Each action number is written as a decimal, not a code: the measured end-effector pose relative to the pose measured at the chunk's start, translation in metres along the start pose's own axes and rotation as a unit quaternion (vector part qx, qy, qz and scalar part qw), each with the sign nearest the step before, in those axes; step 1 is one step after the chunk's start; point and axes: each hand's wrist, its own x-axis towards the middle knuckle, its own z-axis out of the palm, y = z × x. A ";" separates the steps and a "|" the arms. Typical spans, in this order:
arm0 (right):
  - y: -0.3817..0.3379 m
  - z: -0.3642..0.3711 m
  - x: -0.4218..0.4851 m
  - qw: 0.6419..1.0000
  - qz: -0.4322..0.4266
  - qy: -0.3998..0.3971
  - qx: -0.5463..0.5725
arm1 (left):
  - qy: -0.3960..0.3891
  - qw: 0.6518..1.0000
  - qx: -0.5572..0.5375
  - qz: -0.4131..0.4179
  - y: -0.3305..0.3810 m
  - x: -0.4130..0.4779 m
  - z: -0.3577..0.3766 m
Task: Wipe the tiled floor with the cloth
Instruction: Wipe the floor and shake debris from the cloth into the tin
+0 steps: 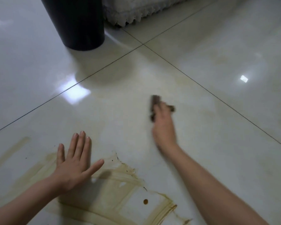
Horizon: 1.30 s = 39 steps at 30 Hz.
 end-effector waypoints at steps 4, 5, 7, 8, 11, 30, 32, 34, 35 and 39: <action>-0.060 0.012 -0.038 0.945 -0.262 -0.188 0.058 | -0.004 1.000 -0.009 -0.003 0.002 -0.003 -0.003; -0.056 0.001 -0.033 0.923 -0.314 -0.216 0.058 | -0.005 1.000 -0.012 -0.003 0.002 -0.005 -0.004; -0.031 -0.027 -0.006 0.934 -0.281 -0.210 0.070 | -0.003 1.000 -0.018 -0.002 0.002 -0.005 -0.004; -0.011 -0.041 0.013 0.960 -0.211 -0.172 0.061 | -0.001 1.000 -0.017 0.001 0.001 -0.004 -0.002; 0.059 -0.074 0.074 0.998 0.020 -0.062 -0.015 | 0.006 1.000 -0.007 0.003 -0.001 0.000 0.005; 0.020 -0.101 -0.014 0.995 -0.053 -0.019 0.085 | 0.014 0.999 -0.034 0.005 -0.006 0.007 0.003; 0.058 -0.109 -0.010 0.996 0.082 -0.016 0.033 | 0.026 0.999 -0.035 0.012 -0.007 0.011 0.007; 0.067 -0.085 -0.021 0.993 0.121 -0.003 -0.017 | 0.037 0.999 -0.036 0.016 -0.009 0.013 0.011; 0.057 -0.067 -0.031 0.993 0.118 0.008 -0.013 | 0.042 0.998 -0.037 0.018 -0.010 0.014 0.012; -0.044 -0.002 -0.085 1.000 -0.010 -0.020 0.021 | 0.046 0.997 -0.052 0.026 -0.009 0.014 0.014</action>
